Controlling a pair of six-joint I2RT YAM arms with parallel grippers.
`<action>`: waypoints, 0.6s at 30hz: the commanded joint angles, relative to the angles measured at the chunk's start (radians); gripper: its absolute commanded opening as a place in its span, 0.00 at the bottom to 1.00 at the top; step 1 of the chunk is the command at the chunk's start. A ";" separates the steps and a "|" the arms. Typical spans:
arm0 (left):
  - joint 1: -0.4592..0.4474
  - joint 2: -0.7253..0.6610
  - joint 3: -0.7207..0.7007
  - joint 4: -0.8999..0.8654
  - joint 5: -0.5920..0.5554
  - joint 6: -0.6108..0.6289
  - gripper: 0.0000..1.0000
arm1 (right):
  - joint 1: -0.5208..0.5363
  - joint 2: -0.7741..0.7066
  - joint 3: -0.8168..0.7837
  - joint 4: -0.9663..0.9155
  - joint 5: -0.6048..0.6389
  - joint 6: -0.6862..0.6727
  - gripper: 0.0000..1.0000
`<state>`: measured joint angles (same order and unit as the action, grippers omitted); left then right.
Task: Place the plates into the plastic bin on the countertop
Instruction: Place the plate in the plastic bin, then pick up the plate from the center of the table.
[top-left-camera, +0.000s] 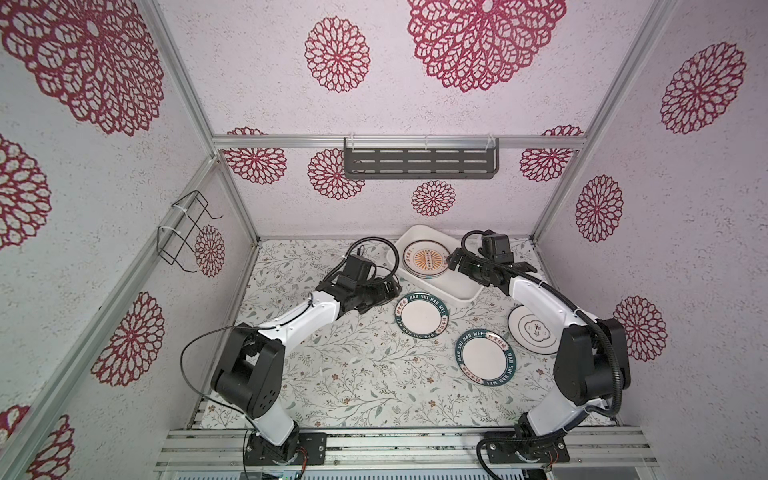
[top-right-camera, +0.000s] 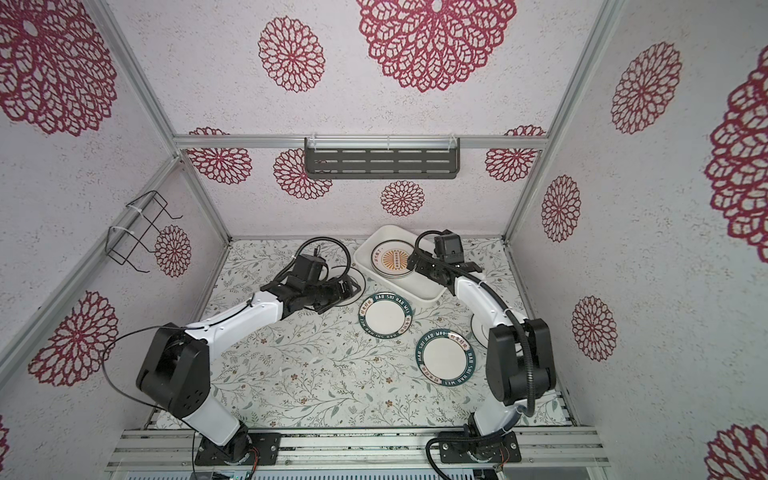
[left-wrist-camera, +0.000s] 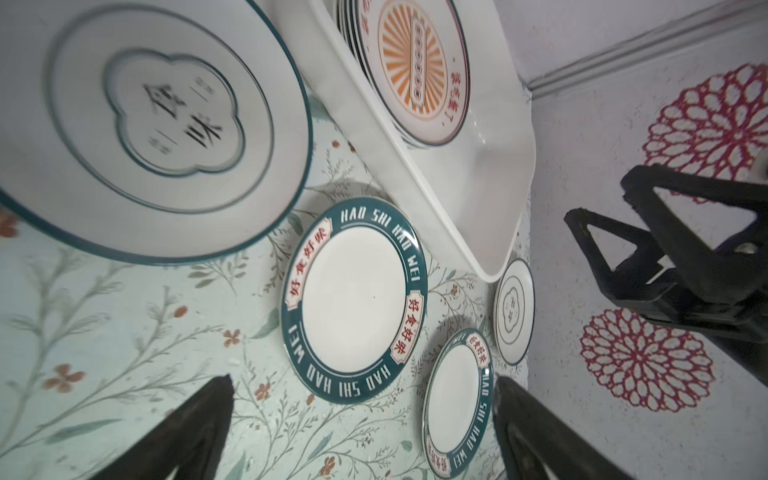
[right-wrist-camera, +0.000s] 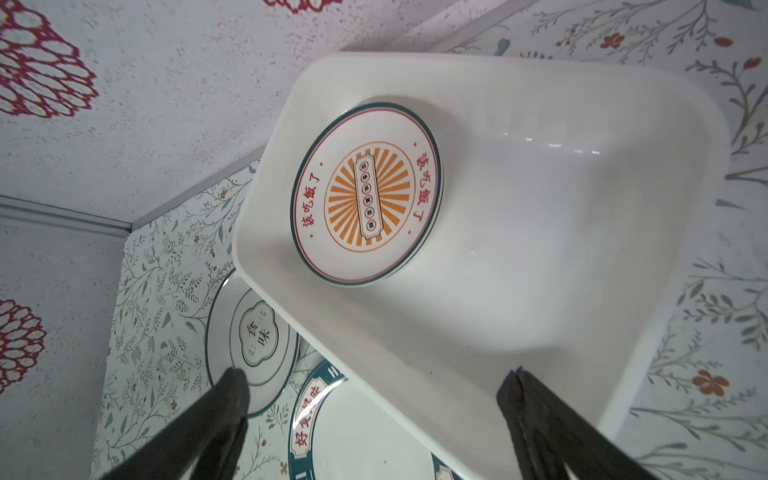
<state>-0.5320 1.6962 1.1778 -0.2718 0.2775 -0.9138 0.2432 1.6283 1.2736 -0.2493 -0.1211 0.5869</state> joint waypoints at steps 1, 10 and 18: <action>-0.029 0.055 -0.005 0.078 0.016 -0.063 0.99 | 0.001 -0.099 -0.037 -0.028 -0.016 -0.044 0.99; -0.053 0.151 -0.034 0.154 0.000 -0.130 0.94 | -0.001 -0.268 -0.157 -0.054 -0.026 -0.045 0.99; -0.059 0.210 -0.064 0.240 0.000 -0.162 0.89 | -0.005 -0.372 -0.215 -0.080 -0.006 -0.050 0.99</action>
<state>-0.5842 1.8755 1.1213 -0.0982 0.2832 -1.0569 0.2428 1.3018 1.0668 -0.3149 -0.1352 0.5636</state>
